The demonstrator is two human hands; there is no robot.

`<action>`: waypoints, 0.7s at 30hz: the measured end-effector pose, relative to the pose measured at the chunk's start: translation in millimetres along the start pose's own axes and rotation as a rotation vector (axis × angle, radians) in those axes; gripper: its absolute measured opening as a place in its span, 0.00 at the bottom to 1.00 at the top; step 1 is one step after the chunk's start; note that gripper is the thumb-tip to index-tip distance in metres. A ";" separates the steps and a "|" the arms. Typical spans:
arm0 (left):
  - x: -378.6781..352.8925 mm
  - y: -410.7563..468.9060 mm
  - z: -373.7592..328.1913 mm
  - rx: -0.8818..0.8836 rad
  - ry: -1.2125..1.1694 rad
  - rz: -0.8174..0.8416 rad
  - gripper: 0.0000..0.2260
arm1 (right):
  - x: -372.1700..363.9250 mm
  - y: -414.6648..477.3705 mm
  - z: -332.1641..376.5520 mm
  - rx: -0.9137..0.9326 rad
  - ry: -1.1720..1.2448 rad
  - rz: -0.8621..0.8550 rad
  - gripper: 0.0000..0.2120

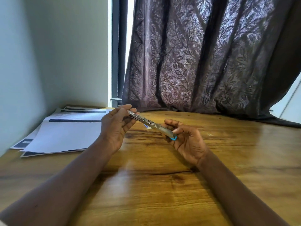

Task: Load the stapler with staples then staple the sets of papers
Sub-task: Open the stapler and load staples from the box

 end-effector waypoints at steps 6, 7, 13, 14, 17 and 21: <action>-16.2 -4.9 10.2 0.035 0.127 0.163 0.13 | -14.7 -2.9 -19.0 -0.142 -0.114 0.190 0.23; -19.3 -7.6 12.5 0.041 0.149 0.188 0.14 | -18.7 -4.7 -22.6 -0.159 -0.136 0.213 0.22; -27.0 -13.6 19.7 0.028 0.264 0.299 0.16 | -22.3 -5.5 -30.5 -0.139 -0.252 0.124 0.12; -27.8 -13.9 20.8 0.017 0.296 0.305 0.16 | -20.7 -4.6 -30.3 -0.129 -0.263 0.112 0.10; -30.7 -17.1 12.7 -0.326 0.756 0.288 0.22 | -15.6 -1.2 -27.6 -0.079 -0.282 0.061 0.12; -51.6 -39.8 2.2 -0.836 1.249 0.322 0.24 | -3.7 2.9 -20.6 0.023 -0.239 -0.064 0.13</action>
Point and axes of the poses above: each hand's wrist, its own y-axis towards the middle knuckle, its own x-axis out of the back of the hand, z = x × y, the point moved 7 cm from there along y, towards the middle knuckle, and after that the axes turned 5 degrees about -y, right-handed, at the moved point
